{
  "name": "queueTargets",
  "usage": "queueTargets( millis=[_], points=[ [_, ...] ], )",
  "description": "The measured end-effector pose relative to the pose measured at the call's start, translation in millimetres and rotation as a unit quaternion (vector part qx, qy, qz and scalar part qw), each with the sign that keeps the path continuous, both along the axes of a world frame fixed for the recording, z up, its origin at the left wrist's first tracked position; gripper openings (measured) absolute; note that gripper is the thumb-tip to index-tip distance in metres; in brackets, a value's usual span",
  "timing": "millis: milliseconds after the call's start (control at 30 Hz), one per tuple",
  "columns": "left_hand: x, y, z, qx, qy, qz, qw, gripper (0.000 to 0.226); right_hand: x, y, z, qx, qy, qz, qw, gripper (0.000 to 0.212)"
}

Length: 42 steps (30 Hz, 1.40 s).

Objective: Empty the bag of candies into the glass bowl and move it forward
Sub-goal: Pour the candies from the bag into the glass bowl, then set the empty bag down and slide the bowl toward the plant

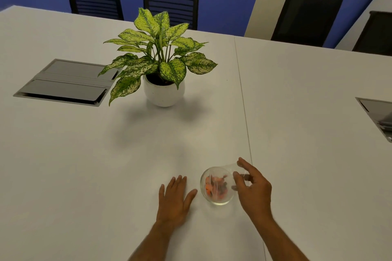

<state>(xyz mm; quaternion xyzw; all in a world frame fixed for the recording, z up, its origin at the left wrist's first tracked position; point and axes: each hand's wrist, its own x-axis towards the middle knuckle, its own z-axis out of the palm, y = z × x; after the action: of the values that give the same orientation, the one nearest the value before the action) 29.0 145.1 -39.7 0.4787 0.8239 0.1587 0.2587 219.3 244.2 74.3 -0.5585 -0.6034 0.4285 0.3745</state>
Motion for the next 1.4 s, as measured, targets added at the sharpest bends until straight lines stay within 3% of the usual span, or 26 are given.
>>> queueTargets(
  millis=[67,167,300,367,533,700,1100,1400],
  points=[
    [1,2,16,0.082,-0.087,0.107,0.987,0.059,0,-6,-2,-0.032,0.029,-0.001,0.999,0.041],
    [6,4,44,0.163,-0.294,0.228,0.914,0.053,-2,-14,-3,-0.075,0.075,-0.010,0.994,0.043],
    [7,6,68,0.103,-0.482,0.246,0.835,0.038,-8,-25,-3,-0.108,0.119,-0.017,0.987,0.043],
    [6,4,71,0.094,-0.518,0.218,0.822,0.031,-12,-31,-1,-0.115,0.120,-0.013,0.986,0.043],
    [5,-8,75,0.118,-0.507,0.212,0.827,0.005,-9,-39,-2,-0.194,0.140,0.022,0.971,0.024],
    [-2,-20,74,0.117,-0.467,0.223,0.848,0.007,2,-48,-8,-0.267,0.098,0.058,0.957,0.026],
    [-26,-63,58,0.037,-0.354,0.170,0.919,0.015,3,-89,-44,-0.284,-0.028,0.074,0.956,0.021],
    [-42,-102,44,-0.031,-0.252,0.150,0.956,0.018,-22,-131,-65,-0.237,-0.185,0.161,0.940,0.031]
  ],
)
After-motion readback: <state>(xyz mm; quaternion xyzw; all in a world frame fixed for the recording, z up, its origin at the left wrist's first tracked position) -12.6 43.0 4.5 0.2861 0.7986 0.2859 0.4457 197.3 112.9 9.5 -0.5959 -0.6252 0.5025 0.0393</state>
